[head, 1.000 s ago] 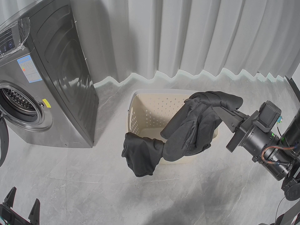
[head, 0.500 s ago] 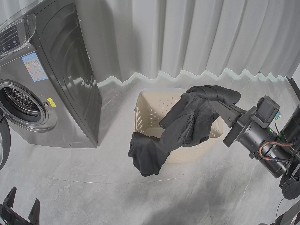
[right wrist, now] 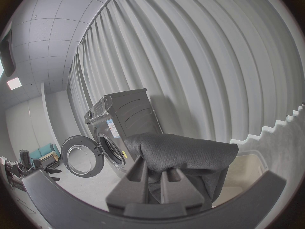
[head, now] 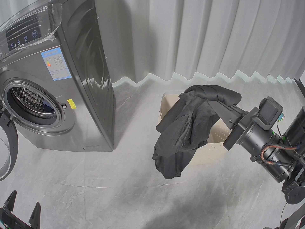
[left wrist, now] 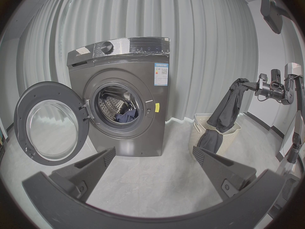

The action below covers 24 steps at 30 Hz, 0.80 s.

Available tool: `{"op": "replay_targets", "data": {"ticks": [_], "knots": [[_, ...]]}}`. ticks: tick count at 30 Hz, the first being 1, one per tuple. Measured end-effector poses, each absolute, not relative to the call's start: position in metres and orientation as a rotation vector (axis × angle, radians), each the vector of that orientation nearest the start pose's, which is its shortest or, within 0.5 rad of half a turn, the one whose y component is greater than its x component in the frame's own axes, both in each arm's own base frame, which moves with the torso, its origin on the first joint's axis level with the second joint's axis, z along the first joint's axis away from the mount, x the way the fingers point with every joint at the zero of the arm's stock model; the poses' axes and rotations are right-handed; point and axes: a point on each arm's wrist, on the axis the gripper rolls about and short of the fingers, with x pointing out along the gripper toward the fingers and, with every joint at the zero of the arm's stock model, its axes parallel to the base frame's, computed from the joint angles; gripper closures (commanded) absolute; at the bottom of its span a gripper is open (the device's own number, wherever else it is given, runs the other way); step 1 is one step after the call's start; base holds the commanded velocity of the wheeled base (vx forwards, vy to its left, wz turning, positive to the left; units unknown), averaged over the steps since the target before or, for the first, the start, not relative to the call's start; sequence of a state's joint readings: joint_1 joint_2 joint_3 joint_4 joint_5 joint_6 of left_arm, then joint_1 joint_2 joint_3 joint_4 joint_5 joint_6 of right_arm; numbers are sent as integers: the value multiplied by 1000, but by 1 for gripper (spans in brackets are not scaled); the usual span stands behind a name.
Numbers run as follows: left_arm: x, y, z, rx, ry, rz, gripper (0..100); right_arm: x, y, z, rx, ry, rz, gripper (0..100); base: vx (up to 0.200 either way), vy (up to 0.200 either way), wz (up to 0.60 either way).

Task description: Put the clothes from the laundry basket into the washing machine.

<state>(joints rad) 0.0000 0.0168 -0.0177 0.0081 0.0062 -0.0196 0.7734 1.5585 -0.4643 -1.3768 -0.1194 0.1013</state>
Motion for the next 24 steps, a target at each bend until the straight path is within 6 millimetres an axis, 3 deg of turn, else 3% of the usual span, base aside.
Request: {"op": "replay_targets", "data": {"ticks": [24], "knots": [[-23, 0, 80, -5, 7, -1, 0, 167, 173, 199, 214, -198, 710, 100, 0, 200, 0]]}}
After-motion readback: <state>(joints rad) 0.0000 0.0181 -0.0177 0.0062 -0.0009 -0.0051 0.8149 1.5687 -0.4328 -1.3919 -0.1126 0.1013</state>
